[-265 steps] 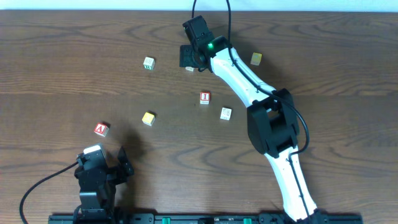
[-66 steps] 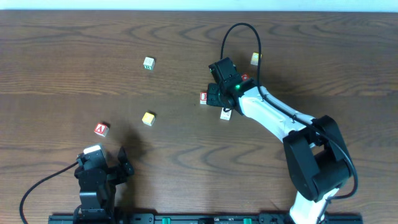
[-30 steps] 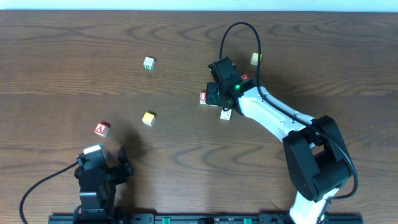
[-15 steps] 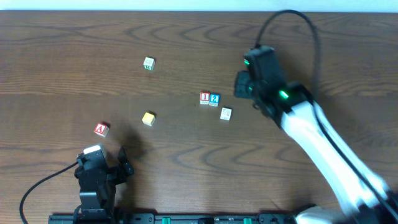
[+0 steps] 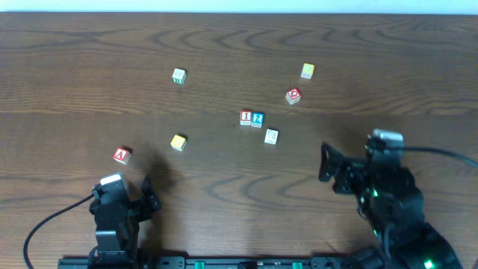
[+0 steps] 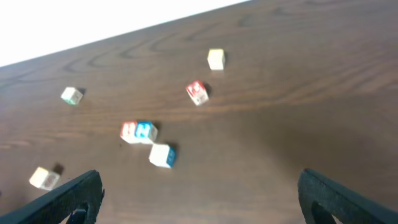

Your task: Spell out Ai2

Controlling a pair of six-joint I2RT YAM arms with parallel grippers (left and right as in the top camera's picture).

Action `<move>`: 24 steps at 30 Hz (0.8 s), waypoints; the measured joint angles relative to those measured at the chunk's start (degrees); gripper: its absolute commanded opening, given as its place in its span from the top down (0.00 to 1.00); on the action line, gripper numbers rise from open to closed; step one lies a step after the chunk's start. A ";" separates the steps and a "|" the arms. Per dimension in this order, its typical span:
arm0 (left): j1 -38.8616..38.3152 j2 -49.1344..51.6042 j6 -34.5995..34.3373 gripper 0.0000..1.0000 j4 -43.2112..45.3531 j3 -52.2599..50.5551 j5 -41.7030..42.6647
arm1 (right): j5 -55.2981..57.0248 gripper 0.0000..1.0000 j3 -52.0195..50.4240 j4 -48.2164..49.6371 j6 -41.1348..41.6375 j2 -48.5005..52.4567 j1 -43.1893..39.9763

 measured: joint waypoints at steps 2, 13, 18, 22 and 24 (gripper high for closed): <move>0.00 0.00 0.00 0.05 0.02 0.00 0.02 | 0.02 0.01 -0.31 -3.34 -0.02 -0.79 0.00; 0.02 0.00 0.00 0.05 0.00 0.00 0.02 | 0.02 0.01 -0.72 -8.20 -0.02 -0.76 0.00; 0.02 0.00 -0.02 0.05 0.00 0.00 0.02 | 0.02 0.01 -0.72 -8.20 -0.02 -0.76 0.00; 0.02 0.00 0.00 0.05 0.00 0.00 0.02 | 0.02 0.01 -0.72 -8.20 0.00 -0.76 0.00; 0.02 0.00 0.00 0.05 0.00 0.00 0.02 | 0.02 0.01 -0.72 -8.20 -0.02 -0.76 0.00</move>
